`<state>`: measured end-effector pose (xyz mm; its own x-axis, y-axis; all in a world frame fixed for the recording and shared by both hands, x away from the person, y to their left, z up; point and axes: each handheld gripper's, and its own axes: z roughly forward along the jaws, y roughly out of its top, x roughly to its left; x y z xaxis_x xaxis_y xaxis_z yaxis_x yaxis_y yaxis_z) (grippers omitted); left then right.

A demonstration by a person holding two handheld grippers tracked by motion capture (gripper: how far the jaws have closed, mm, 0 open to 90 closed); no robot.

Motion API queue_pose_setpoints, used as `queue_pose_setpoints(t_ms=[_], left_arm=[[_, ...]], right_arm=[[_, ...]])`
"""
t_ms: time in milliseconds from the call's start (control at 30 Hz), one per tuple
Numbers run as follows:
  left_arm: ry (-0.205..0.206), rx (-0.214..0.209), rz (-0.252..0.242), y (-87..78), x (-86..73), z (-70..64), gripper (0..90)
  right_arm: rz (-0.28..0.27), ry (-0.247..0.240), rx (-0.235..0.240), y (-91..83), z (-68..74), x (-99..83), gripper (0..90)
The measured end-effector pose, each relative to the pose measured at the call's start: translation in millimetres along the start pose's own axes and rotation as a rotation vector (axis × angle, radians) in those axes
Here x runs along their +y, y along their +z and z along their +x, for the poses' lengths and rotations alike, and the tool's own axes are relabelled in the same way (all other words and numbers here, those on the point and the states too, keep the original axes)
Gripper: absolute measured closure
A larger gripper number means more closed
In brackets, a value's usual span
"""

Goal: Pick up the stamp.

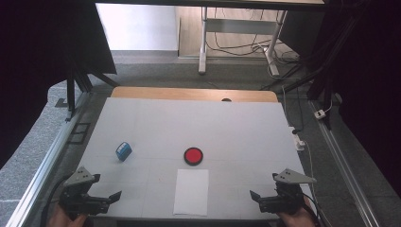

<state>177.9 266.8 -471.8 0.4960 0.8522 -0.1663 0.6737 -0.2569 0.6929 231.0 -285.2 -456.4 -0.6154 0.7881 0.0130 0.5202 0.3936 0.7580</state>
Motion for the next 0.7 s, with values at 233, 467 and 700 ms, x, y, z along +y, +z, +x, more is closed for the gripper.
queue_pose_setpoints(t_ms=[233,467,700], left_arm=[[0.02,-0.01,-0.003,4.6,4.9,2.6,1.9],[0.02,-0.016,-0.008,10.9,9.7,10.7,1.0],[0.019,0.007,-0.014,20.9,15.3,15.6,0.0]], right_arm=[[0.007,-0.013,0.003,0.9,1.4,0.4,0.0],[0.009,-0.017,0.007,1.4,1.7,0.5,0.0],[0.011,-0.02,0.011,1.5,1.8,0.5,0.0]])
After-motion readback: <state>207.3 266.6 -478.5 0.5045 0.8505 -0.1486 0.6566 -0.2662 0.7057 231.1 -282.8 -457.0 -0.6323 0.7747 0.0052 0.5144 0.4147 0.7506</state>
